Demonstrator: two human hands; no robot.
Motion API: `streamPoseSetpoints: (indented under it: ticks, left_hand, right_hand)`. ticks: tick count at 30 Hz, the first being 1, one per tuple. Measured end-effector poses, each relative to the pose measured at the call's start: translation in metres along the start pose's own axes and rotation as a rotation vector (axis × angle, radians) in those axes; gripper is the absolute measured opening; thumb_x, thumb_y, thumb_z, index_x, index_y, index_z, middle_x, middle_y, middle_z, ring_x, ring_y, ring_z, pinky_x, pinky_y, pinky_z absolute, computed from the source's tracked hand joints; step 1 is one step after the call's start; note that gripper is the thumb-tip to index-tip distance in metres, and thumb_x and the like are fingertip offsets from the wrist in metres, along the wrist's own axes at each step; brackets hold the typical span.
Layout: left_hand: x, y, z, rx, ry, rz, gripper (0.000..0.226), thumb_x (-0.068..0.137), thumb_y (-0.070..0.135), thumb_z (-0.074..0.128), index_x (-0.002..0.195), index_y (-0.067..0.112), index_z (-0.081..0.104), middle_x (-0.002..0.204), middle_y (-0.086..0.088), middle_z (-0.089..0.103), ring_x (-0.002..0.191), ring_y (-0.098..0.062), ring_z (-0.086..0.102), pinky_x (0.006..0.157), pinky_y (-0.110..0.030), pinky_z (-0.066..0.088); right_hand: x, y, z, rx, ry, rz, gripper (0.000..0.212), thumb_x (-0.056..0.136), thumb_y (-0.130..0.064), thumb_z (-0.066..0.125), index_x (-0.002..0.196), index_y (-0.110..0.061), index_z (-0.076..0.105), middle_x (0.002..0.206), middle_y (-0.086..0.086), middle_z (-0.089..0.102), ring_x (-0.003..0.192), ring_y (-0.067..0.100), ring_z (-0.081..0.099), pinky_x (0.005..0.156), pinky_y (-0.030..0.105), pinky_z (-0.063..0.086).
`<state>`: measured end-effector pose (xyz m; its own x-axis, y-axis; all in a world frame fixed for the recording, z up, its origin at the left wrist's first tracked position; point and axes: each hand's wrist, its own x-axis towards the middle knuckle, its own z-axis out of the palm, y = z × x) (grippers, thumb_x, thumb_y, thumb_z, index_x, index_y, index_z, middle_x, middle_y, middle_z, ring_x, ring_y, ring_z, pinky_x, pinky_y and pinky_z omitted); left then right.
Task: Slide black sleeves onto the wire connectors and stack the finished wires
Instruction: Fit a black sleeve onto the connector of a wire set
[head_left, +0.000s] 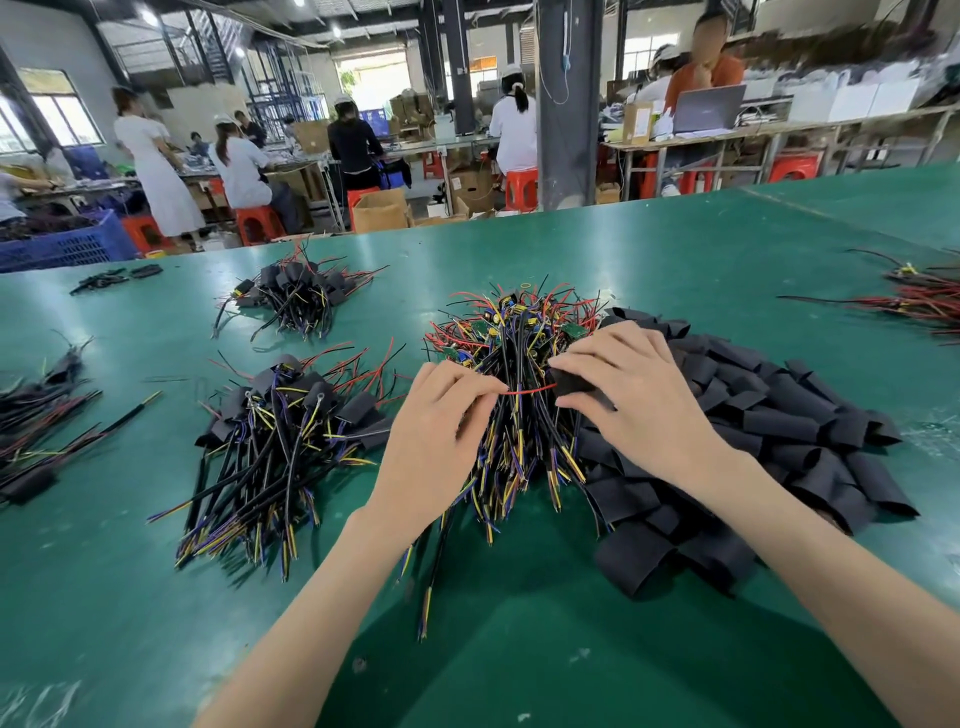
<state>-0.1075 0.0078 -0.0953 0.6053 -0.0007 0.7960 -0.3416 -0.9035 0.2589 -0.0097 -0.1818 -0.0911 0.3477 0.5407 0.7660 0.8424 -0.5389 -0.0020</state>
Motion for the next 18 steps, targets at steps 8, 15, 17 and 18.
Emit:
streamPoseSetpoints:
  ticks: [8, 15, 17, 18]
  left_hand:
    - [-0.002, 0.006, 0.003, -0.094, -0.008, -0.015, 0.017, 0.091, 0.003, 0.057, 0.104, 0.007, 0.066, 0.095, -0.001, 0.06, 0.09, -0.017, 0.051, 0.087, -0.015, 0.036]
    - [-0.011, 0.017, 0.008, -0.27, -0.245, -0.054, 0.063, 0.073, -0.008, 0.046, 0.133, 0.008, 0.036, 0.126, 0.001, 0.033, 0.116, -0.005, 0.039, 0.102, -0.013, 0.03]
    - [-0.012, 0.016, 0.01, -0.28, -0.265, -0.077, 0.072, 0.071, -0.012, 0.042, 0.137, 0.011, 0.032, 0.129, 0.007, 0.026, 0.116, -0.007, 0.039, 0.102, -0.014, 0.03]
    - [-0.012, 0.016, 0.011, -0.287, -0.253, -0.088, 0.072, 0.072, -0.014, 0.043, 0.138, 0.014, 0.031, 0.129, 0.008, 0.025, 0.113, -0.009, 0.042, 0.101, -0.015, 0.032]
  right_hand:
    - [0.0, -0.009, 0.0, 0.057, -0.05, 0.035, 0.034, 0.076, -0.029, 0.074, 0.105, -0.012, 0.067, 0.098, -0.001, 0.068, 0.095, 0.027, 0.057, 0.085, 0.032, 0.031]
    - [-0.001, -0.034, 0.004, -0.16, -0.07, -0.145, 0.025, 0.088, -0.034, 0.055, 0.101, -0.015, 0.065, 0.085, -0.004, 0.068, 0.094, 0.024, 0.06, 0.093, 0.037, 0.035]
    - [-0.001, -0.035, 0.005, -0.268, -0.138, -0.112, 0.019, 0.086, -0.034, 0.06, 0.097, -0.019, 0.062, 0.081, -0.007, 0.066, 0.091, 0.022, 0.057, 0.094, 0.038, 0.031]
    - [-0.001, -0.035, 0.005, -0.283, -0.17, -0.086, 0.019, 0.085, -0.035, 0.063, 0.096, -0.02, 0.061, 0.079, -0.006, 0.066, 0.088, 0.022, 0.057, 0.092, 0.038, 0.03]
